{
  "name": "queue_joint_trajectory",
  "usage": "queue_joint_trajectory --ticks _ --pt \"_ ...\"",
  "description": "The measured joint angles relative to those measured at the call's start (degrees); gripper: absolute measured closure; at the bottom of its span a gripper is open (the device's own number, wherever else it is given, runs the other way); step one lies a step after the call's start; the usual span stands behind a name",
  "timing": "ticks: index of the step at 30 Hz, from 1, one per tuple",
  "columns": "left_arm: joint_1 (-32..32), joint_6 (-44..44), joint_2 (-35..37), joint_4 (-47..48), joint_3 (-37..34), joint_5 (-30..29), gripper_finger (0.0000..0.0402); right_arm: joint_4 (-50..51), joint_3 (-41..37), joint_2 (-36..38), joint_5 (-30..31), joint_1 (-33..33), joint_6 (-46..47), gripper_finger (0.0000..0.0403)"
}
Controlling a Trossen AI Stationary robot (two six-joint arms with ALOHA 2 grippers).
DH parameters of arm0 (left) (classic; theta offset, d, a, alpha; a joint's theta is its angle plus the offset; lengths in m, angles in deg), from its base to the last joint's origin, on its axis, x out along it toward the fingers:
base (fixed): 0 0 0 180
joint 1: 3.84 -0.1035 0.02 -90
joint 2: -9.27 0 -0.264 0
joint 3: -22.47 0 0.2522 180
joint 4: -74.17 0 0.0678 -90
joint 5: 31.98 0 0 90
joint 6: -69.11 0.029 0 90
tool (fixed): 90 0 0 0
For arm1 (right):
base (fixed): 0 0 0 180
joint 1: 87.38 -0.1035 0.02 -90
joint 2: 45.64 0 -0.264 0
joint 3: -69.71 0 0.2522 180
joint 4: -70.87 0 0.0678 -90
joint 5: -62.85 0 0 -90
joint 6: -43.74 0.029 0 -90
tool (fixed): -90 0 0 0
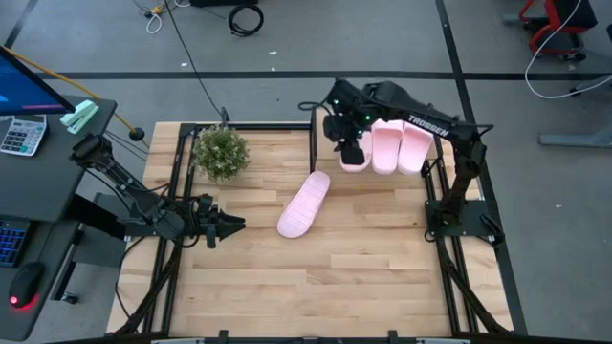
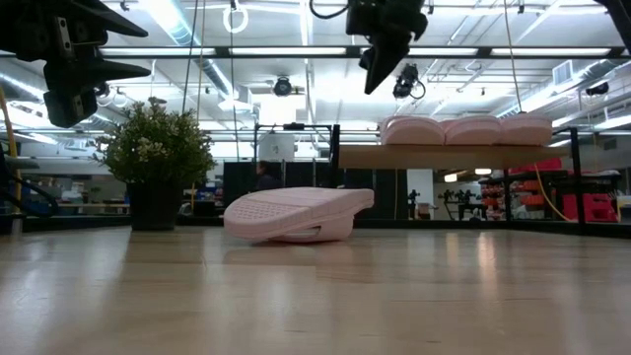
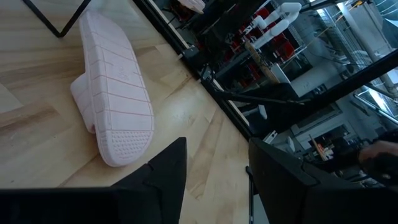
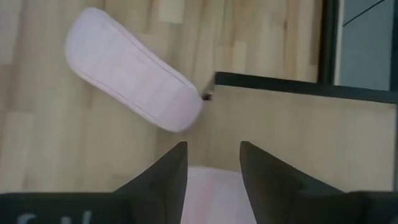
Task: Pick and place slides into the shelf
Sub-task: Put the pink slide on the shelf
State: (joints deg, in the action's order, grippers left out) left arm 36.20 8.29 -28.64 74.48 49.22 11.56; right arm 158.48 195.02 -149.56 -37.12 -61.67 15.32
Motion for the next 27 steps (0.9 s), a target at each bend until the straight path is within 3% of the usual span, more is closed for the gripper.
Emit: queue_joint_trajectory --ticks 6,13,22,27 --pt "0.02 0.26 0.0 0.01 0.01 0.01 0.0222 -0.5 -0.31 0.04 -1.02 -6.1 4.94 0.0254" --pt "0.02 1.52 0.0 0.03 0.01 0.07 0.0222 -6.69 -7.51 0.11 -0.51 -16.13 8.82 0.0252" --pt "0.02 1.57 0.0 0.01 0.01 1.7 0.0225 -24.12 -22.44 0.04 15.18 -29.47 1.77 0.0252" --pt "0.02 1.48 0.0 0.01 0.01 2.04 0.0221 -29.45 -26.14 0.04 15.92 -33.65 9.63 0.0252"
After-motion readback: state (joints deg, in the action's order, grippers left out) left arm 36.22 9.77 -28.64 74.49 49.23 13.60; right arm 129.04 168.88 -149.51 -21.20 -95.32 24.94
